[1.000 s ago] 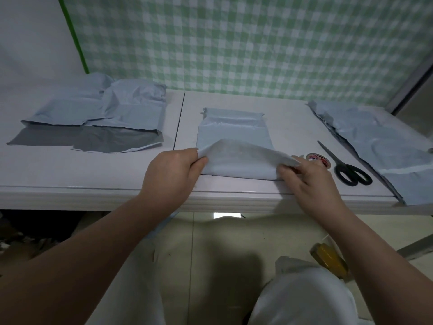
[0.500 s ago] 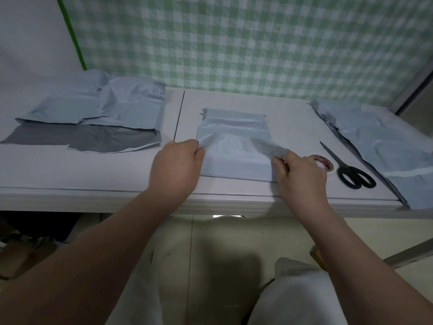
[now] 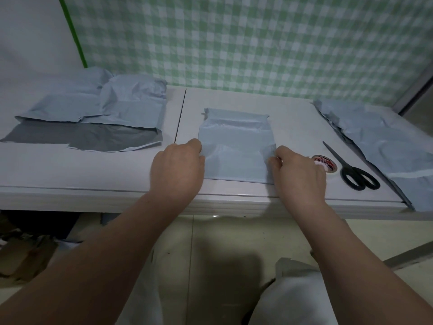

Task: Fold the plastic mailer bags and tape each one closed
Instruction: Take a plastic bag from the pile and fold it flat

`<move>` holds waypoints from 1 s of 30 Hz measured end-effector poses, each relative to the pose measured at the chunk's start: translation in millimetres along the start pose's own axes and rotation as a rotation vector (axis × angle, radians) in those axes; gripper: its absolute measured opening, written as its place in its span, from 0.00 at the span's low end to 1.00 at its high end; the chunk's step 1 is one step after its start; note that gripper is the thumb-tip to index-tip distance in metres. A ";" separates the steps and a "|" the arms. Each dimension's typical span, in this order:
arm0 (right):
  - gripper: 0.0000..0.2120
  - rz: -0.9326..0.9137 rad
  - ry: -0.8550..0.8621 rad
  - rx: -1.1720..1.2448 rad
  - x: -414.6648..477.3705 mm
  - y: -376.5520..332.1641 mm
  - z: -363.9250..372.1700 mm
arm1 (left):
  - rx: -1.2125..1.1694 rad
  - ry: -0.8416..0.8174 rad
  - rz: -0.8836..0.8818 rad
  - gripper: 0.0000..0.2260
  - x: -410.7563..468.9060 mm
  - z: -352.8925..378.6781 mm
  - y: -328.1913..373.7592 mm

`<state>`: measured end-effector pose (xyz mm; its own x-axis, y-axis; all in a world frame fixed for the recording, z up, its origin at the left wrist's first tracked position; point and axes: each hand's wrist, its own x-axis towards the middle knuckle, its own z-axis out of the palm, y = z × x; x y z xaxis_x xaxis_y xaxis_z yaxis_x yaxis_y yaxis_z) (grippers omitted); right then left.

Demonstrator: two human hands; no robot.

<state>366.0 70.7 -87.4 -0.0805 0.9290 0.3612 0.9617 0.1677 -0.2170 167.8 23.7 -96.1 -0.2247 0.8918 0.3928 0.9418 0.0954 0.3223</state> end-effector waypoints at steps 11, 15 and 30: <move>0.13 -0.169 0.225 0.069 4.1 -34.6 -3.8 | -0.236 -0.123 0.006 0.12 9.8 -11.2 -4.4; 0.07 -0.366 -0.064 0.339 6.3 -70.9 7.7 | -0.276 -0.147 -0.009 0.18 10.9 -14.0 -2.9; 0.15 -0.376 -0.228 0.252 3.5 -72.1 20.9 | -0.259 -0.196 0.024 0.12 19.0 -10.1 -20.4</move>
<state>290.9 68.8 -89.4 -0.4910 0.8328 0.2556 0.7644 0.5526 -0.3321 141.8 34.3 -86.5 -0.1273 0.9629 0.2379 0.8457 -0.0199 0.5332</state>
